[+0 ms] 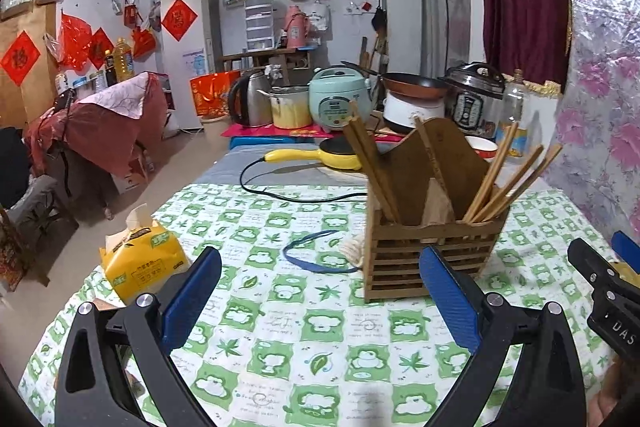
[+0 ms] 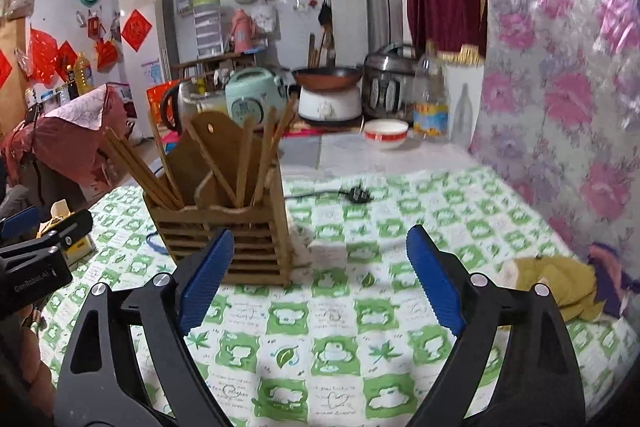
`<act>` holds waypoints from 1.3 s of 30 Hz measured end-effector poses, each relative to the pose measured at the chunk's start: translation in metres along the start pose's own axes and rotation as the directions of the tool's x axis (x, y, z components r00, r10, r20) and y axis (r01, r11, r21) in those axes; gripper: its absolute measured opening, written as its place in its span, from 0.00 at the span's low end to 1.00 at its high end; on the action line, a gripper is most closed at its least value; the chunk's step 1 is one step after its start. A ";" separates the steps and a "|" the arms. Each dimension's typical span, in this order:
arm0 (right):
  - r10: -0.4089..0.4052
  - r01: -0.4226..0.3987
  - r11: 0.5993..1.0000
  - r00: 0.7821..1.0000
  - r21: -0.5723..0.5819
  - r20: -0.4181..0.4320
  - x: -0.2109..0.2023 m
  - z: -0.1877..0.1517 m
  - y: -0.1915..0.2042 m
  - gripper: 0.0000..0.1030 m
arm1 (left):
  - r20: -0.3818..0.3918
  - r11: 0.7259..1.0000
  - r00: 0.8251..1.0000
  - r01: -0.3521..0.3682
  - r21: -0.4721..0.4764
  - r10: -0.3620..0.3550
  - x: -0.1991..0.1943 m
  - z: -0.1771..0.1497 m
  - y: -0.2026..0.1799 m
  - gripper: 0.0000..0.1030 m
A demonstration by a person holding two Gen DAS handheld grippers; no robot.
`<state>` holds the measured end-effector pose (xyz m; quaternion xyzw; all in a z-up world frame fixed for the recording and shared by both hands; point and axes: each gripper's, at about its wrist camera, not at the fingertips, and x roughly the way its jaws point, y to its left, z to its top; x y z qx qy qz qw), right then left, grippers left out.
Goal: Organize utensils
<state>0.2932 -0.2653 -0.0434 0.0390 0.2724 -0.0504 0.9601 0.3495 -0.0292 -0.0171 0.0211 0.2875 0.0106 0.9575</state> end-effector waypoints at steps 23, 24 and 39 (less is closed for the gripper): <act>0.025 -0.025 1.000 0.998 -0.010 -0.059 0.005 -0.011 0.010 0.90 | -0.030 1.000 0.999 -0.020 0.024 0.021 0.006 -0.012 0.002 0.95; 0.027 -0.027 1.000 0.998 -0.012 -0.063 0.006 -0.012 0.010 0.90 | -0.031 1.000 0.999 -0.019 0.022 0.019 0.005 -0.012 0.003 0.95; 0.031 -0.034 0.998 0.996 -0.046 -0.082 0.008 -0.019 0.020 0.91 | -0.029 0.999 0.999 -0.025 0.034 0.026 0.004 -0.013 0.001 0.95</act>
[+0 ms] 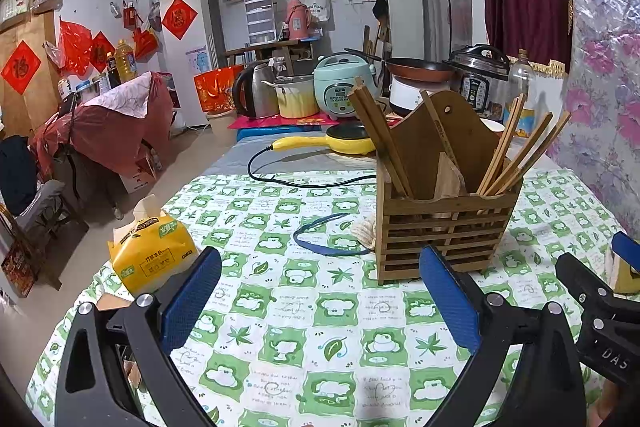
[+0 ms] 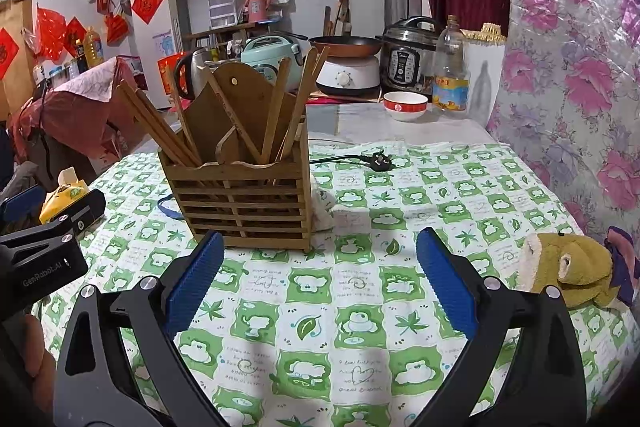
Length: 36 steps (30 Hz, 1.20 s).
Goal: Organize utensils
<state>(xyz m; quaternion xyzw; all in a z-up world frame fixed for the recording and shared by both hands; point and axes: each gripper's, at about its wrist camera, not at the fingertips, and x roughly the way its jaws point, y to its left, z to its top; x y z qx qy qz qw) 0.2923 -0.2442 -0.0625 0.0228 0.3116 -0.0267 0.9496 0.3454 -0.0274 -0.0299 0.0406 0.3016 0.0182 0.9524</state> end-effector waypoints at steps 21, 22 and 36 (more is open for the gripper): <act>0.001 -0.001 1.000 1.000 0.000 0.000 0.000 -0.001 0.001 0.91 | -0.002 1.000 1.000 0.000 0.020 0.000 0.000 -0.003 -0.003 0.95; 0.000 0.000 1.000 1.000 0.000 -0.001 0.000 0.000 0.001 0.91 | -0.003 1.000 1.000 0.000 0.021 0.000 0.001 -0.003 -0.003 0.95; -0.002 0.002 1.000 1.000 0.000 0.001 0.000 -0.001 0.001 0.91 | -0.015 1.000 1.000 0.007 0.025 -0.007 0.002 -0.008 -0.001 0.94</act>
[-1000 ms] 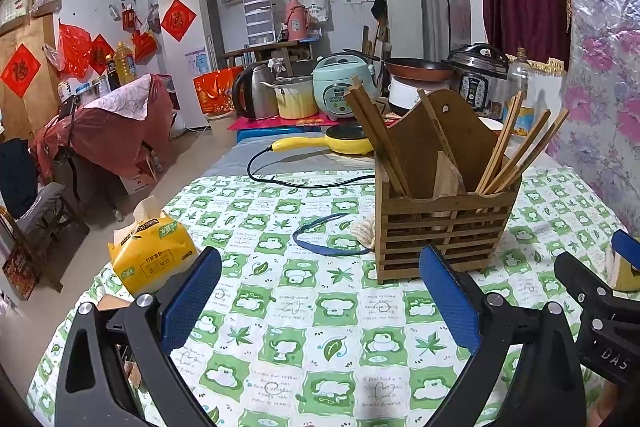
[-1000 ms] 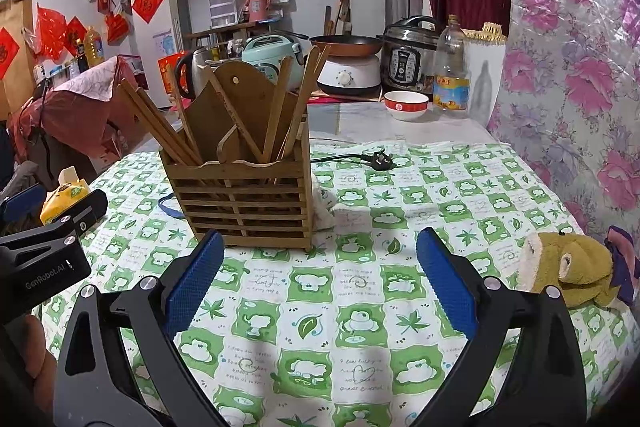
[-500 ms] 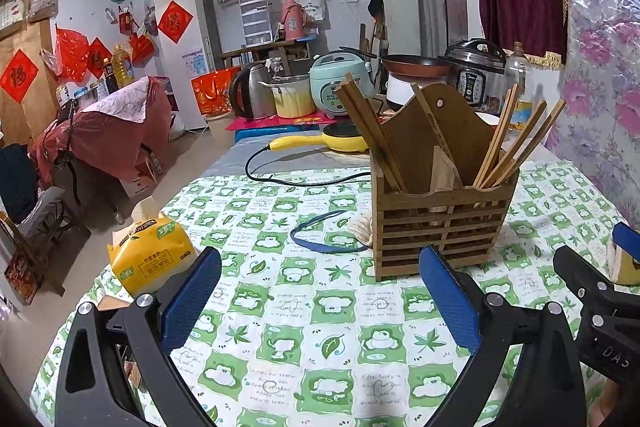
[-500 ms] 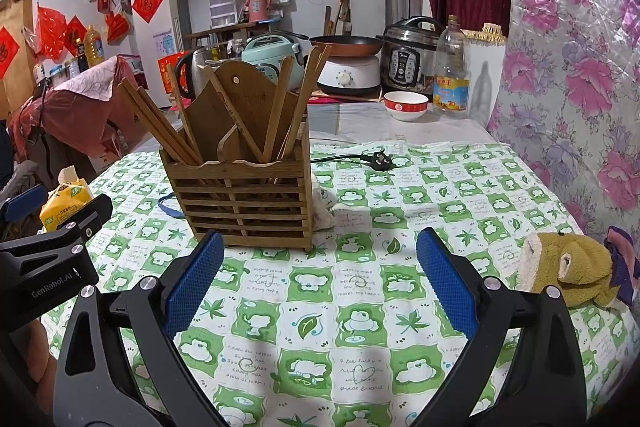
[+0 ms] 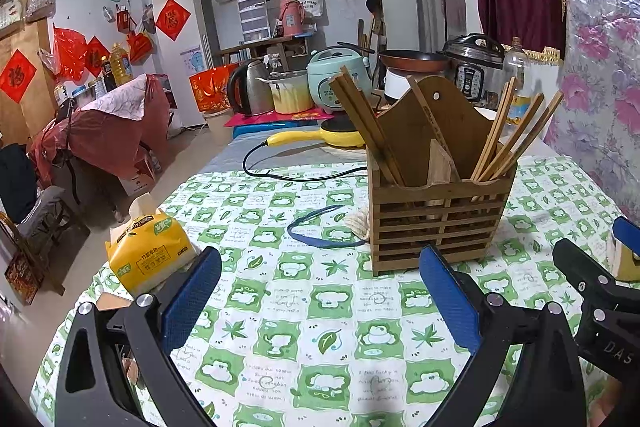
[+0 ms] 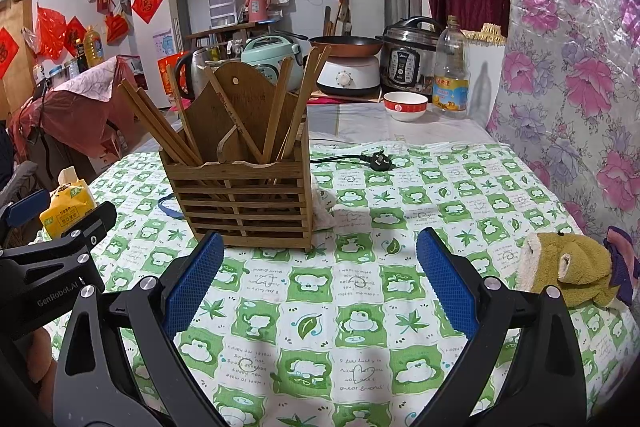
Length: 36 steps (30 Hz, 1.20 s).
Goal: Organize utensils
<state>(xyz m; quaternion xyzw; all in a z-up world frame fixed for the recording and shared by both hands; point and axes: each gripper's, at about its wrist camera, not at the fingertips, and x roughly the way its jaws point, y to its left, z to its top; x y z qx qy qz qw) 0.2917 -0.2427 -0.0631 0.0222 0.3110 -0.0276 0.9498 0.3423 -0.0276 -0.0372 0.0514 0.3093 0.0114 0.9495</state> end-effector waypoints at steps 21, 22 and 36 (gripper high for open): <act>0.000 0.000 1.000 1.000 0.000 0.000 0.000 0.000 -0.001 0.91 | 0.005 1.000 1.000 -0.007 0.005 0.007 0.000 0.000 0.001 0.94; 0.001 -0.001 1.000 1.000 0.001 -0.001 0.000 0.000 0.000 0.91 | 0.005 1.000 1.000 -0.007 0.005 0.007 0.000 0.000 0.001 0.94; 0.000 0.000 1.000 1.000 0.000 0.000 0.000 0.000 -0.001 0.91 | 0.006 1.000 1.000 -0.012 0.008 0.012 0.000 0.001 0.002 0.94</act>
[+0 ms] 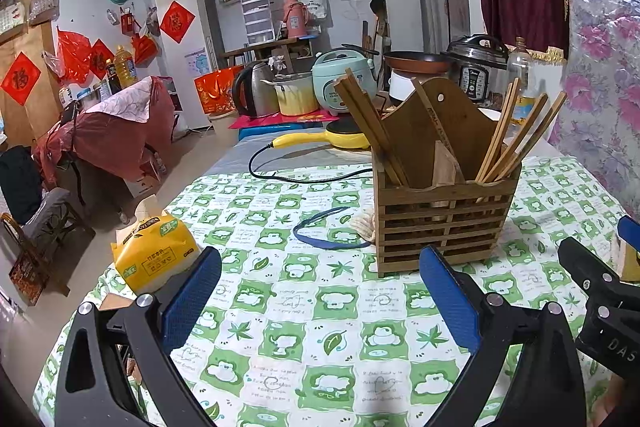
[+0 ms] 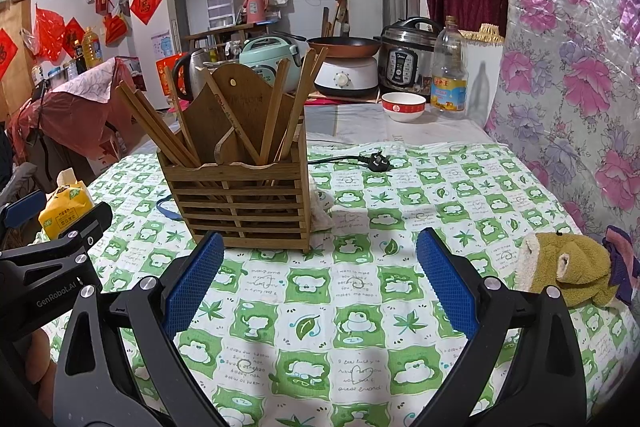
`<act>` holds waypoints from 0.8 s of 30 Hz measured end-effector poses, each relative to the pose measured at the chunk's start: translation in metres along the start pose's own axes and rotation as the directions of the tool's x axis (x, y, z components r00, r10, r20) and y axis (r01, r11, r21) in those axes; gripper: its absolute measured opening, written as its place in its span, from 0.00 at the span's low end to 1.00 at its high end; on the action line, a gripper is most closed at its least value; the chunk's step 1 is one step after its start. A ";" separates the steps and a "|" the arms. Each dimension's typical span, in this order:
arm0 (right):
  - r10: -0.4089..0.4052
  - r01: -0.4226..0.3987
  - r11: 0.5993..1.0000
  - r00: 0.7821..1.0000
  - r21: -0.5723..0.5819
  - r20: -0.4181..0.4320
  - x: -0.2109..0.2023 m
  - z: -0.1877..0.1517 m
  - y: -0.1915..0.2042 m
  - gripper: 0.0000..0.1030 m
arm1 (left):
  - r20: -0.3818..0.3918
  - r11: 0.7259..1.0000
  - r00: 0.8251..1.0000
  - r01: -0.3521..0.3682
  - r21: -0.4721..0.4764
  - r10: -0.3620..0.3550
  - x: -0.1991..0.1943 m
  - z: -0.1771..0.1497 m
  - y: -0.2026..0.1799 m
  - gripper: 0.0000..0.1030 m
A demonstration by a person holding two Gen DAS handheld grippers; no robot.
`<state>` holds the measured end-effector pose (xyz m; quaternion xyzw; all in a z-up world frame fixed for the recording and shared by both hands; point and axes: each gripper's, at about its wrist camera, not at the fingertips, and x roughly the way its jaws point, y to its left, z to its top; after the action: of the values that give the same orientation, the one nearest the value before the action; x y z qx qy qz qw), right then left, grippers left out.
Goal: Organize utensils
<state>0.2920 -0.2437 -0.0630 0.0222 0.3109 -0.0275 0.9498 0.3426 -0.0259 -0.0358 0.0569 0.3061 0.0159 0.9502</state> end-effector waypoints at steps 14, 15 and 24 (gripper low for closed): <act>-0.002 0.002 1.000 1.000 -0.001 0.002 0.000 0.000 0.000 0.91 | -0.001 1.000 1.000 0.001 0.001 -0.001 0.000 0.000 0.001 0.94; -0.003 0.003 1.000 1.000 0.000 0.002 -0.001 0.000 0.000 0.91 | -0.001 1.000 1.000 0.001 0.001 -0.001 0.000 0.000 0.000 0.94; -0.003 0.003 1.000 1.000 0.004 0.006 -0.002 0.001 -0.001 0.91 | 0.004 1.000 1.000 -0.001 0.001 0.001 -0.002 0.001 0.004 0.95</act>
<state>0.2914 -0.2443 -0.0609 0.0237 0.3080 -0.0298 0.9506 0.3413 -0.0222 -0.0335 0.0578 0.3043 0.0162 0.9507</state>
